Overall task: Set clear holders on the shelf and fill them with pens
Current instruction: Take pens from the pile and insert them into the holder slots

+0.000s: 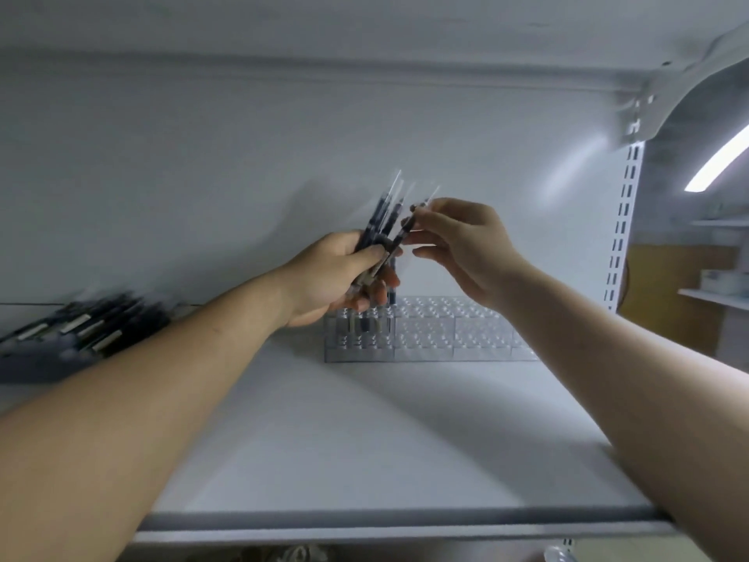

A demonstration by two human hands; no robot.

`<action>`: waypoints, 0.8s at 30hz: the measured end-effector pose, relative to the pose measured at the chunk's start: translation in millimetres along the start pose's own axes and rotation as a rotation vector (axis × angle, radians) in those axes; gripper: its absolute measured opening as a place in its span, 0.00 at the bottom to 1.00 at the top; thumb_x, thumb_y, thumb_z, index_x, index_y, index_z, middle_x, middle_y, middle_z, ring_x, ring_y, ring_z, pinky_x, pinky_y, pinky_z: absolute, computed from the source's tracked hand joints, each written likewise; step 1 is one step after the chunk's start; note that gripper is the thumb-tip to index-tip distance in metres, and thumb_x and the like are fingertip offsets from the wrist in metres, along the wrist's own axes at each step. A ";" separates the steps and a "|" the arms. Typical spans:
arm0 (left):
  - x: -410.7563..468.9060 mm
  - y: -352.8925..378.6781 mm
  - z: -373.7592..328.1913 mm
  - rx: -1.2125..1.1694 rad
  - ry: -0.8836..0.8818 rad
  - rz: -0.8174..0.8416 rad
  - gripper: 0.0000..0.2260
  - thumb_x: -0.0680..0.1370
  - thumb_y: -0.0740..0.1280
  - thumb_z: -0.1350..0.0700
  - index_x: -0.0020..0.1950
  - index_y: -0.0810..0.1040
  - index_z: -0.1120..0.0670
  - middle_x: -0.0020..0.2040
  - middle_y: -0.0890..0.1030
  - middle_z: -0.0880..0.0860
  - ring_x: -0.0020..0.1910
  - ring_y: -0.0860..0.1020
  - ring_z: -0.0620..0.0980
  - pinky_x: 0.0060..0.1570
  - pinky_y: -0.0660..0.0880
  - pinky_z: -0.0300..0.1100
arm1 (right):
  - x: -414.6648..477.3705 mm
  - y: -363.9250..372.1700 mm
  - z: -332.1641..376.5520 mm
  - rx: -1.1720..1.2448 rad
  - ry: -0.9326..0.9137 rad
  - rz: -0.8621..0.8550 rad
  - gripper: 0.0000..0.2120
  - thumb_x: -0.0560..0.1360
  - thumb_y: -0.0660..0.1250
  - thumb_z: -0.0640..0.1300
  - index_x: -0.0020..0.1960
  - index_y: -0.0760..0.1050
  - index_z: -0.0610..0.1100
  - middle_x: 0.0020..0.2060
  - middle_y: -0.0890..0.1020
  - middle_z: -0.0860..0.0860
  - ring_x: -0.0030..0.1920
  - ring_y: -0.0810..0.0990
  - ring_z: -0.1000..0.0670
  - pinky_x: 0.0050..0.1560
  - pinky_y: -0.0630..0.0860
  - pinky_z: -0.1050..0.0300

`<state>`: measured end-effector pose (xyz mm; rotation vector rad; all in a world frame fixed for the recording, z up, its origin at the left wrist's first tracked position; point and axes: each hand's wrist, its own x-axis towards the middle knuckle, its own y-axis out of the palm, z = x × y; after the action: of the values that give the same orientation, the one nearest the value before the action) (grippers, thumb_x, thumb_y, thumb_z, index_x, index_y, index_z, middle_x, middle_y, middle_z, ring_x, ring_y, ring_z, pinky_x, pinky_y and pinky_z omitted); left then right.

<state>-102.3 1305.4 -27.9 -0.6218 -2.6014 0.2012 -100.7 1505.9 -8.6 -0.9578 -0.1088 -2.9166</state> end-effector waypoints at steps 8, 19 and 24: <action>-1.5 -6.5 1.7 0.067 0.017 -0.096 0.11 0.88 0.59 0.57 0.62 0.79 0.58 0.39 0.83 0.51 0.33 0.75 0.48 0.29 0.65 0.40 | 9.7 -21.8 -6.4 -0.467 -0.236 -0.254 0.04 0.82 0.66 0.37 0.53 0.79 0.40 0.38 0.85 0.47 0.36 0.86 0.49 0.40 0.83 0.50; 3.4 -5.5 2.1 0.127 0.037 -0.076 0.10 0.88 0.59 0.57 0.61 0.79 0.58 0.40 0.82 0.52 0.33 0.74 0.48 0.29 0.67 0.41 | 8.2 -7.3 -20.5 -0.839 -0.192 -0.059 0.04 0.82 0.65 0.40 0.53 0.78 0.44 0.38 0.86 0.51 0.40 0.86 0.51 0.51 0.83 0.42; 4.2 -7.9 1.7 0.108 0.067 -0.096 0.10 0.88 0.59 0.57 0.60 0.79 0.58 0.41 0.81 0.54 0.32 0.74 0.49 0.28 0.67 0.41 | 8.2 -1.2 -23.9 -0.951 -0.096 0.026 0.05 0.82 0.65 0.39 0.50 0.76 0.47 0.37 0.86 0.50 0.41 0.87 0.45 0.48 0.84 0.39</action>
<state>-109.5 1300.3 -25.8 -0.4573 -2.5296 0.2829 -121.5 1504.6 -22.9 -1.1328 1.3619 -2.8371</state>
